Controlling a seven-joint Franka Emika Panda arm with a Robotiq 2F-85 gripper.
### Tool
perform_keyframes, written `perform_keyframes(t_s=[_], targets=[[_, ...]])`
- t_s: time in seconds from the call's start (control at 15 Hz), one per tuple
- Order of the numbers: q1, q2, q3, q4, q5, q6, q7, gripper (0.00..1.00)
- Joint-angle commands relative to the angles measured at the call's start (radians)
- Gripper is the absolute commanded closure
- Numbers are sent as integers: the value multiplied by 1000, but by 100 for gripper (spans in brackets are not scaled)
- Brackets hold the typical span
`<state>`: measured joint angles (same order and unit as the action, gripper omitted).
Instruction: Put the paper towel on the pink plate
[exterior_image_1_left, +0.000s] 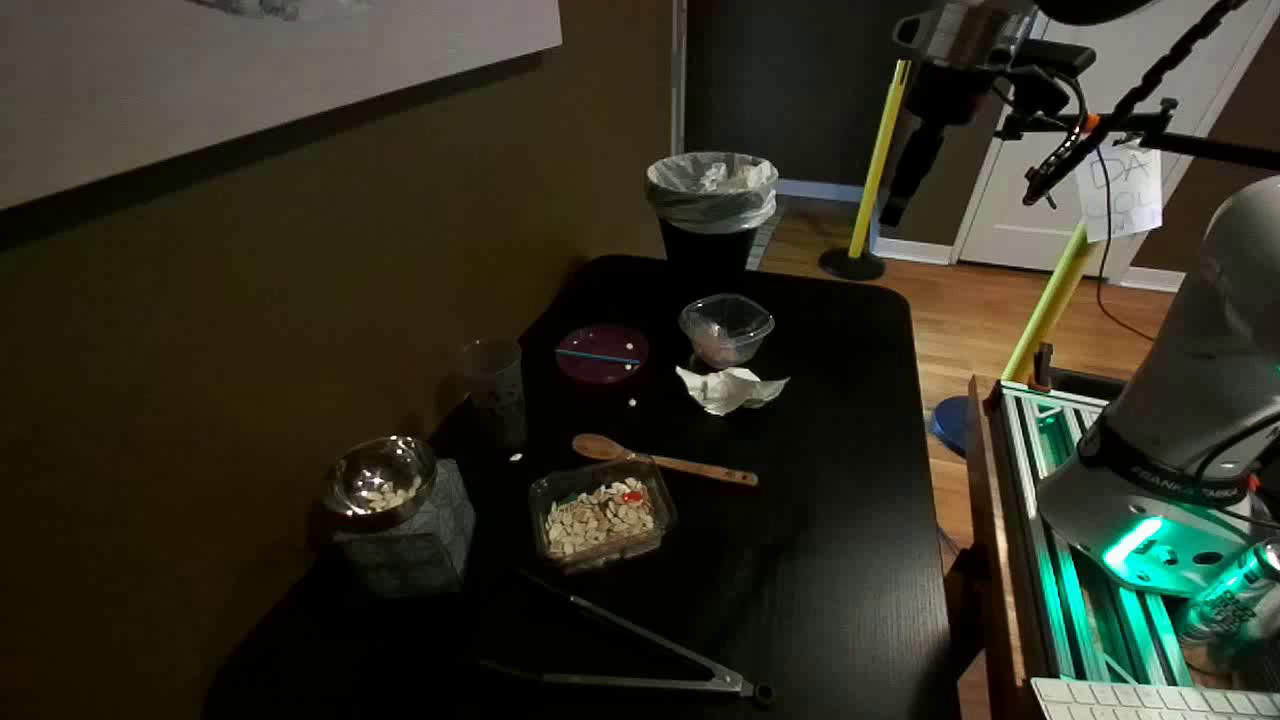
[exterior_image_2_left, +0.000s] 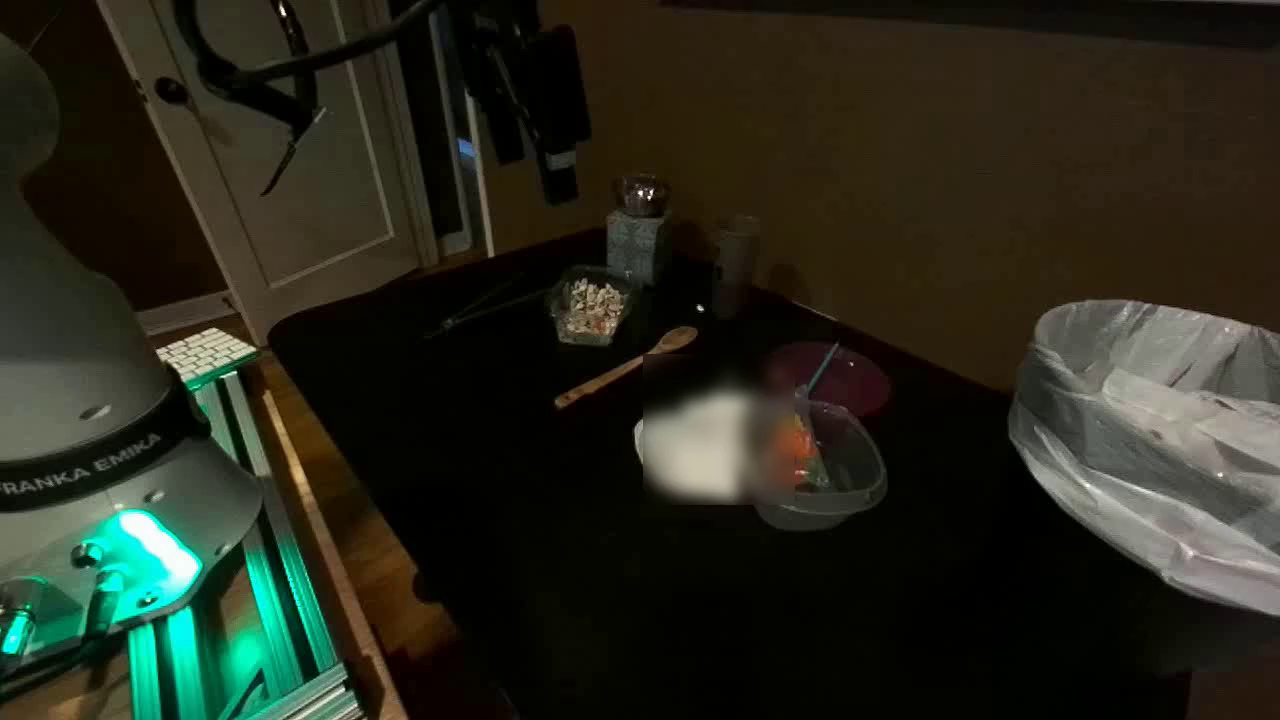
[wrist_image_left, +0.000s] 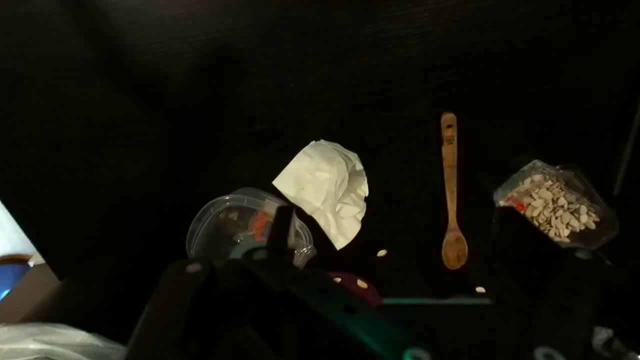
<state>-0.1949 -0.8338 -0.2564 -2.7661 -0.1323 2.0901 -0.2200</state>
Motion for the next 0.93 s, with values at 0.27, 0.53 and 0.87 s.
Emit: perform_keyframes(t_s=[0.27,0.53,0.87], targets=[[3,18,-4,13,9,4,-11,0],[-2,110,4,43,9,92,42,0],[8,291,2,71,33,258,68,0]])
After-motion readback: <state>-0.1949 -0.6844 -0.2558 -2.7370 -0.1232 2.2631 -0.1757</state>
